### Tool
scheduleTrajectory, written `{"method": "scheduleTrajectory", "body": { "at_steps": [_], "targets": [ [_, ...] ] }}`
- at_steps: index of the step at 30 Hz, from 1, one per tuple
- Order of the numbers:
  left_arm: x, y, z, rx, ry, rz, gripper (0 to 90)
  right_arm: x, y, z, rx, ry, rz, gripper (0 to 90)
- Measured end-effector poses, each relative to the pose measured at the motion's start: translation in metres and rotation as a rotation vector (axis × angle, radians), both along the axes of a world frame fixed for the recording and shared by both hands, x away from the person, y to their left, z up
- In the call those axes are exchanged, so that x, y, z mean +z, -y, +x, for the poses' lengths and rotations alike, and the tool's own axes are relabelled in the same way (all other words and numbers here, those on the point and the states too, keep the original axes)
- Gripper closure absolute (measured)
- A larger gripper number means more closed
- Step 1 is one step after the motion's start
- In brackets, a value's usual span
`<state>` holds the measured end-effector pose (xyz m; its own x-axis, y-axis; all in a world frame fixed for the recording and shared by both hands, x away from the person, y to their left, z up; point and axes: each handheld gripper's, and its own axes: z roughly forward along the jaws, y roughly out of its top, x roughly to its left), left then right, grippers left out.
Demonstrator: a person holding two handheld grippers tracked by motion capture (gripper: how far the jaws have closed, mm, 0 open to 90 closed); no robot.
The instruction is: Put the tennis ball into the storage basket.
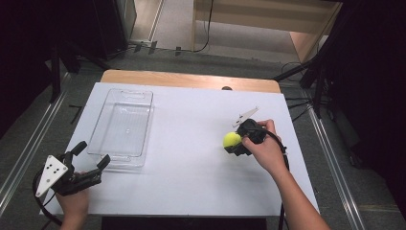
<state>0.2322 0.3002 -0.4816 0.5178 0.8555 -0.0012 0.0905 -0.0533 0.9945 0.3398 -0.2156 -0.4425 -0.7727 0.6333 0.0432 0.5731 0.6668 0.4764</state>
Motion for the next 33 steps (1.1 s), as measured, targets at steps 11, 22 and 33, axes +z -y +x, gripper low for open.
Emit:
{"method": "scheduleTrajectory", "body": {
  "at_steps": [11,22,33],
  "targets": [
    [0.000,0.000,0.000,0.001,0.000,-0.003,11.1,0.006,-0.011,0.005,0.035,0.006,-0.001,23.5],
    [0.000,-0.001,0.000,0.002,0.000,-0.005,11.1,0.012,-0.025,0.011,0.067,0.008,0.011,23.6],
    [0.000,-0.001,0.000,-0.003,0.002,-0.009,11.1,0.017,-0.042,0.016,0.092,0.012,0.017,23.6]
  ]
}}
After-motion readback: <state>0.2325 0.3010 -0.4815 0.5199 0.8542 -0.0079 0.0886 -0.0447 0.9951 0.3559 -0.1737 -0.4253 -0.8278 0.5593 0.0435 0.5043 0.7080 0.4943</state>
